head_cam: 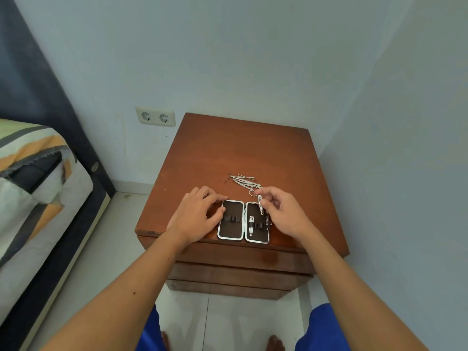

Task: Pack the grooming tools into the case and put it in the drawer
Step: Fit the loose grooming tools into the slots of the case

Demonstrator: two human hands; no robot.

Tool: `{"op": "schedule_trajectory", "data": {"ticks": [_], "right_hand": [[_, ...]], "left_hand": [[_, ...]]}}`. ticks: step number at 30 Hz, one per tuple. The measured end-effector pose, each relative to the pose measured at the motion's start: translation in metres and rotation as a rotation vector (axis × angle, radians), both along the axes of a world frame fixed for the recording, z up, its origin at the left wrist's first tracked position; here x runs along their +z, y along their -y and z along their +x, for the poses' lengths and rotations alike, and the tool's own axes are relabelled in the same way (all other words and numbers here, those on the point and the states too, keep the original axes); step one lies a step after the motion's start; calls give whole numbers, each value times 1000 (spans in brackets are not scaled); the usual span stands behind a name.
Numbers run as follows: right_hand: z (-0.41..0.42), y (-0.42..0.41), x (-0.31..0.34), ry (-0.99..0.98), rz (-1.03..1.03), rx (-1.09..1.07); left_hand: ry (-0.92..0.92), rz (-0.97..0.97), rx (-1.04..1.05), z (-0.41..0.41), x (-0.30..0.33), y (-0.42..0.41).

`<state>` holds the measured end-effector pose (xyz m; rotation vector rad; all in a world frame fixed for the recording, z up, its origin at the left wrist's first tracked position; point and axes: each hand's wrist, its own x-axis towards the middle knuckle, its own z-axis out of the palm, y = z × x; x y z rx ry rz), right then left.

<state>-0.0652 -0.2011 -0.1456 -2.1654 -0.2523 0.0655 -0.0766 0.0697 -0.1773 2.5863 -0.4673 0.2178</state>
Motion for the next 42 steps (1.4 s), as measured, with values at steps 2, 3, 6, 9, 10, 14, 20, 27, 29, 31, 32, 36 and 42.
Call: {"op": "schedule_trajectory", "data": {"ticks": [2, 3, 6, 9, 10, 14, 20, 27, 29, 31, 32, 36, 42], "right_hand": [[-9, 5, -3, -12, -18, -4], [-11, 7, -3, -22, -36, -4], [-21, 15, -3, -26, -115, 12], [-31, 18, -1, -5, -147, 37], [-34, 19, 0, 5, -161, 48], [-41, 22, 1, 65, -265, 88], [-57, 27, 1, 44, -315, 160], [-58, 30, 2, 39, -291, 154], [-60, 30, 0, 32, -293, 146], [-60, 31, 0, 53, -235, 95], [-57, 31, 1, 79, -178, 49], [-28, 21, 6, 120, -84, -182], [9, 3, -2, 63, -178, -281]], "left_hand": [[-3, -3, -4, -1, 0, 4], [-1, -5, -5, -2, 0, 6], [-7, -10, -8, -6, -1, 10], [1, -14, -2, -8, -2, 11], [1, -12, -2, -8, -2, 11], [-3, -15, -2, -8, 0, 15], [1, -6, 2, -7, 3, 13], [2, -12, 2, -5, 3, 13], [0, -10, 1, -8, 1, 13], [1, -11, -3, -9, 1, 14], [1, -13, -5, -10, 1, 16], [11, -25, -8, -8, 4, 18], [4, -41, 4, -15, -1, 21]]}}
